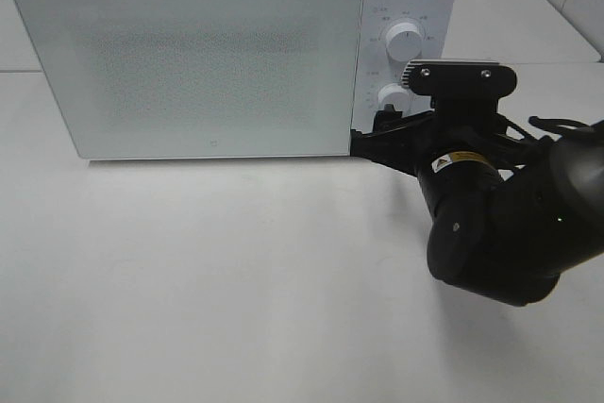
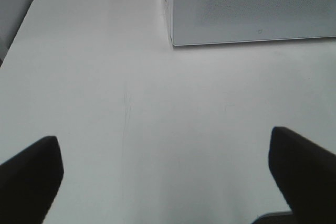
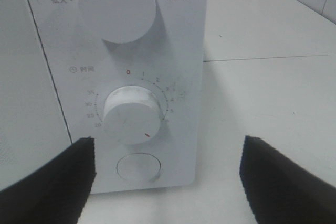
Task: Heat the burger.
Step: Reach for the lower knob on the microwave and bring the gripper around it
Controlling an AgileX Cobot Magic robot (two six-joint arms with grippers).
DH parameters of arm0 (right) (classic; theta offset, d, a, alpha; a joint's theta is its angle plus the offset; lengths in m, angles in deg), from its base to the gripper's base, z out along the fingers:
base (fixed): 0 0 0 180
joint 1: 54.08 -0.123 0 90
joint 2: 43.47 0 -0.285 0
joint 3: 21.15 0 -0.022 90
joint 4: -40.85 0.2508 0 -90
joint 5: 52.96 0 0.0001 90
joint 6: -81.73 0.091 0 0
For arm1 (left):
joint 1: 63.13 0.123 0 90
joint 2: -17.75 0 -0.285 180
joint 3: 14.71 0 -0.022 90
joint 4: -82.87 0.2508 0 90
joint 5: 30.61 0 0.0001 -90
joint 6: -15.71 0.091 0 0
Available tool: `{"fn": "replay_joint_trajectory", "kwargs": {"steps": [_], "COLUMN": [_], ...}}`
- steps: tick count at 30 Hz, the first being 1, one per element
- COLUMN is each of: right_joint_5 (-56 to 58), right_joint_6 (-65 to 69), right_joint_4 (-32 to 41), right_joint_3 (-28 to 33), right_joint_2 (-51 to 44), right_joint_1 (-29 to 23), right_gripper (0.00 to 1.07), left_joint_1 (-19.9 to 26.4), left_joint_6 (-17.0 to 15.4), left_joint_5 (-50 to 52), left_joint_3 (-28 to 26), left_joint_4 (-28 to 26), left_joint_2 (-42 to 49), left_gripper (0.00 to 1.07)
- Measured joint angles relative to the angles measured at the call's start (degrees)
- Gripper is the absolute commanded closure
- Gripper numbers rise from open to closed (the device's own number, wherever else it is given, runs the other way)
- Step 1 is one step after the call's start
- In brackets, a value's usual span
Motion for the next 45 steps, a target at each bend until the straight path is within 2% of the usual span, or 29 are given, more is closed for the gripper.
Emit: {"fn": "replay_joint_trajectory", "kwargs": {"steps": [9,20,39,44,45], "right_joint_5": [-0.1,-0.1,-0.1,-0.1,-0.1], "right_joint_6": [0.0,0.1,0.1,0.1,0.1], "right_joint_4": [0.0,-0.4,-1.3,-1.4,-1.4], "right_joint_3": [-6.4,-10.8,-11.6,-11.6,-11.6], "right_joint_2": [4.8,7.6,8.9,8.9,8.9], "right_joint_1": [0.8,3.3,3.3,3.3,3.3], "right_gripper": [0.33,0.33,0.34,0.41,0.45], "left_joint_1": [0.0,0.0,0.0,0.0,0.0], "left_joint_6": [0.0,0.0,0.0,0.0,0.0], "left_joint_5": [0.0,0.0,0.0,0.0,0.0], "left_joint_3": [0.0,0.0,0.0,0.0,0.0], "left_joint_4": [0.0,0.1,0.1,0.1,0.1], "left_joint_2": [0.0,0.0,0.0,0.0,0.0], "left_gripper": [0.07,0.07,0.07,0.07,0.07]}}
